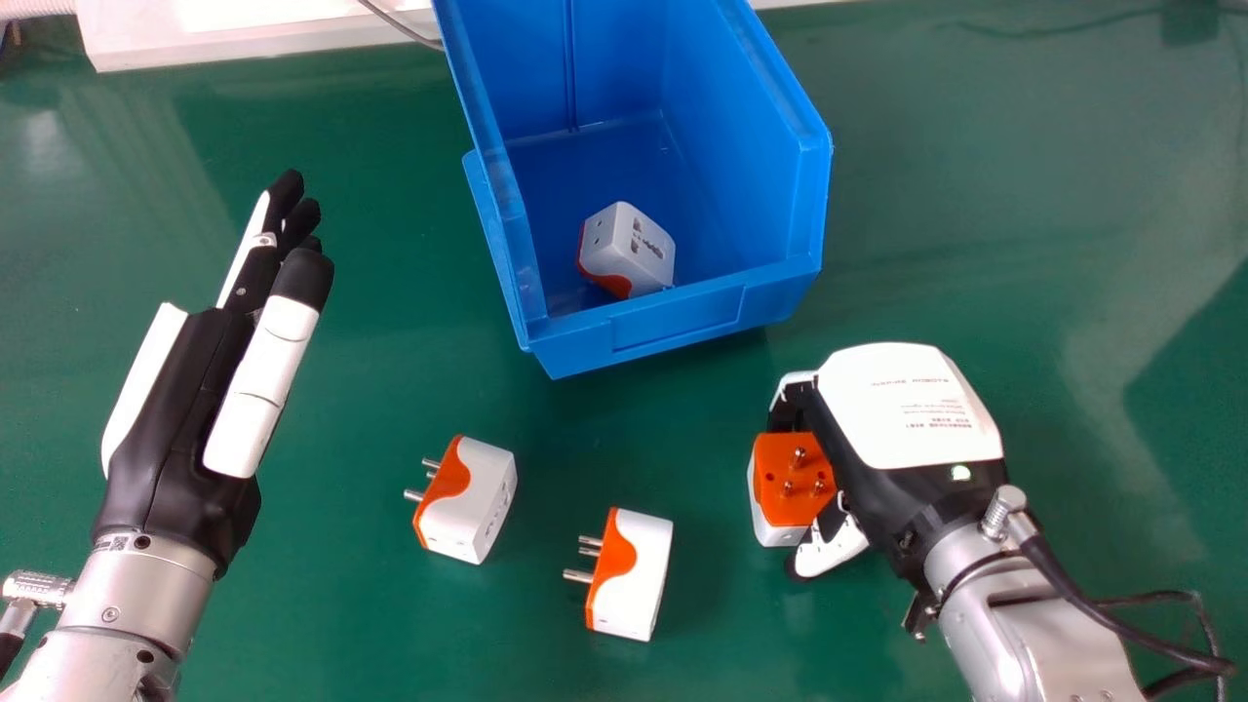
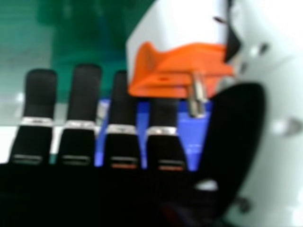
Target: Pick all objects and put in blue box
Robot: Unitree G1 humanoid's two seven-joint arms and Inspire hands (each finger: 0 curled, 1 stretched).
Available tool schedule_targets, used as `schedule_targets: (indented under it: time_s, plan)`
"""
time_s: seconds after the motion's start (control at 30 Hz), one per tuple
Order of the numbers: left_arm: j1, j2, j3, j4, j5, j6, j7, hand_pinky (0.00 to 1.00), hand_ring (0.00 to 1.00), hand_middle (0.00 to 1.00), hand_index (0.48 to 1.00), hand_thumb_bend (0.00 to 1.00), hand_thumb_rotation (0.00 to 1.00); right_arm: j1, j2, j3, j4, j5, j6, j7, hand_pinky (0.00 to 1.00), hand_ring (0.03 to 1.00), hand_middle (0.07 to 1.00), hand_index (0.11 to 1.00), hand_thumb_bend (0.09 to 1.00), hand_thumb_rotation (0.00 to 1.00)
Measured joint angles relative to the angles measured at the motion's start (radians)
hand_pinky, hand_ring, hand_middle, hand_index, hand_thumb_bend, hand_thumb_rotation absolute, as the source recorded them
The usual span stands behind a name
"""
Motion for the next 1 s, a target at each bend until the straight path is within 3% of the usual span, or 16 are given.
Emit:
schedule_targets:
  time_s: [0.2,0.53,1.0]
  plan:
    - [0.000,0.000,0.000,-0.001,0.000,0.001,0.000,0.99,1.00,1.00,1.000,0.84,0.96,-0.001,-0.003,-0.009,0.028,0.020,-0.029,-0.043,0.38,0.474,0.564,0.491,0.514,0.01]
    - [0.001,0.001,0.001,-0.014,0.000,0.019,0.001,0.99,1.00,1.00,1.000,0.84,0.97,-0.001,-0.007,-0.017,0.037,0.024,-0.052,-0.069,0.36,0.453,0.549,0.476,0.504,0.00]
    - [0.001,0.001,0.001,-0.024,0.000,0.020,0.001,0.99,1.00,1.00,1.000,0.83,0.97,0.015,0.002,-0.031,0.026,0.031,-0.044,-0.072,0.35,0.443,0.545,0.467,0.498,0.00]
